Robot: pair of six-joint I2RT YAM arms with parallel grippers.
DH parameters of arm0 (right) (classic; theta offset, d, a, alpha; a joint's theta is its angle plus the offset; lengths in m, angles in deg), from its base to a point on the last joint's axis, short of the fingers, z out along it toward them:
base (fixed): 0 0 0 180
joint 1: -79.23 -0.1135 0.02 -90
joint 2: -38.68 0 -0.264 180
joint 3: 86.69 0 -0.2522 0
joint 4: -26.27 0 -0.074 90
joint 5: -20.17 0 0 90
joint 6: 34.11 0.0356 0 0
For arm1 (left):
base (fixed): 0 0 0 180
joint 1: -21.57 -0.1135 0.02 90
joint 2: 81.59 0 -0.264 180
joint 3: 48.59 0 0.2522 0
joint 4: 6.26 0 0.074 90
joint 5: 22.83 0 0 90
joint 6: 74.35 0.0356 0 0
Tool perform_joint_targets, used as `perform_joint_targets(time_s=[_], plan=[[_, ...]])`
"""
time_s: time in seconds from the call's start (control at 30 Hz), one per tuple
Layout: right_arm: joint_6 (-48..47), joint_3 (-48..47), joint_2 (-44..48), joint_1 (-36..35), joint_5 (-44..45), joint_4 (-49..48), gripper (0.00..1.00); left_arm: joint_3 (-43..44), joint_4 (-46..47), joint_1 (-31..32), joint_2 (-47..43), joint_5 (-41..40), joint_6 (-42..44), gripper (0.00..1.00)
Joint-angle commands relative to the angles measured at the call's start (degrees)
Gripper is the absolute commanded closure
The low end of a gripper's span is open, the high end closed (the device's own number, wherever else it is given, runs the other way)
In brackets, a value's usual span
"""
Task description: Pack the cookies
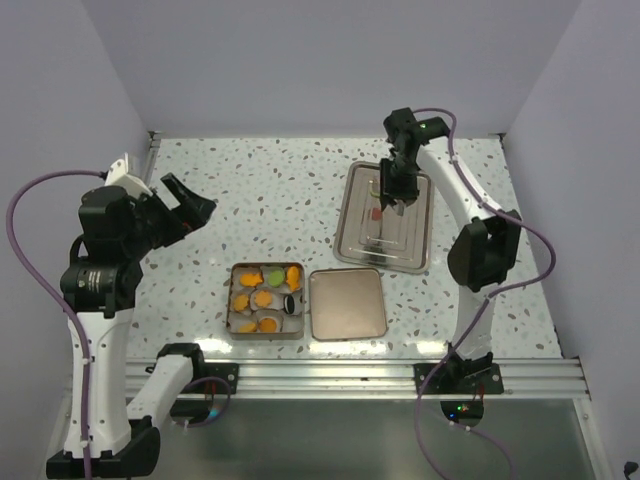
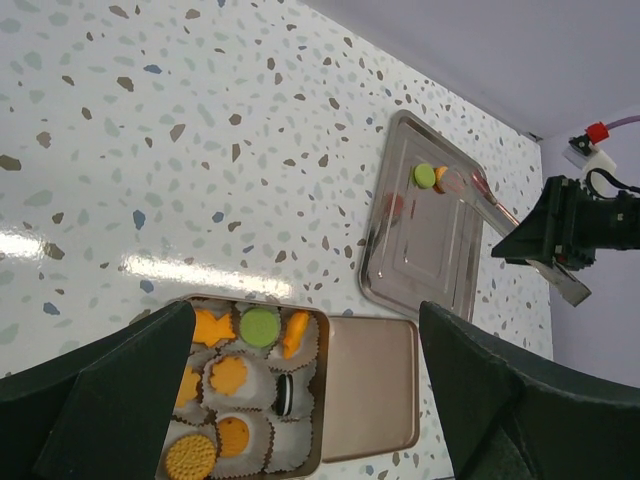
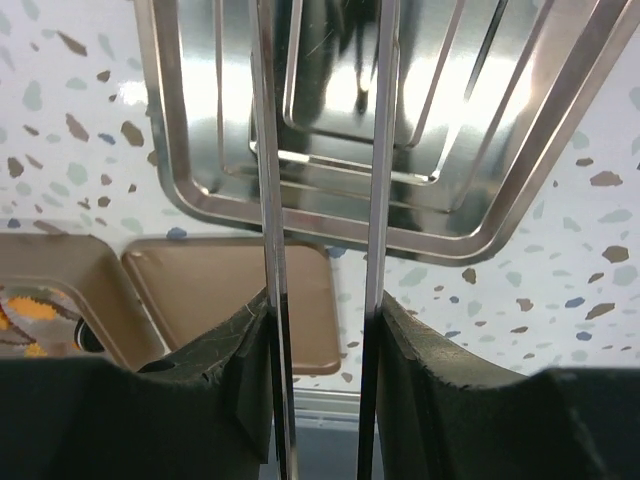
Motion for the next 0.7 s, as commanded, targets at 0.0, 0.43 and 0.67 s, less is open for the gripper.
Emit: perform_joint_targets(time_s=[0.0,0.43,0.67], plan=[[0.9,3.1,7.7,-2.1,-2.5,8.2,0.61,0.2,0.3,0.3,-0.9,0.3,-0.5,0.0],[10.7,15.7,22.9,-25.6,-12.4,2.3,0.64,-0.4,-0.7,0.3,-2.3,0.5,-0.3,0.0],[18.2,28.4,31.8,-36.5,-17.8,-6.7,0.65,-1.2,-0.9,0.3,-3.6,0.4,-0.3,0.0]])
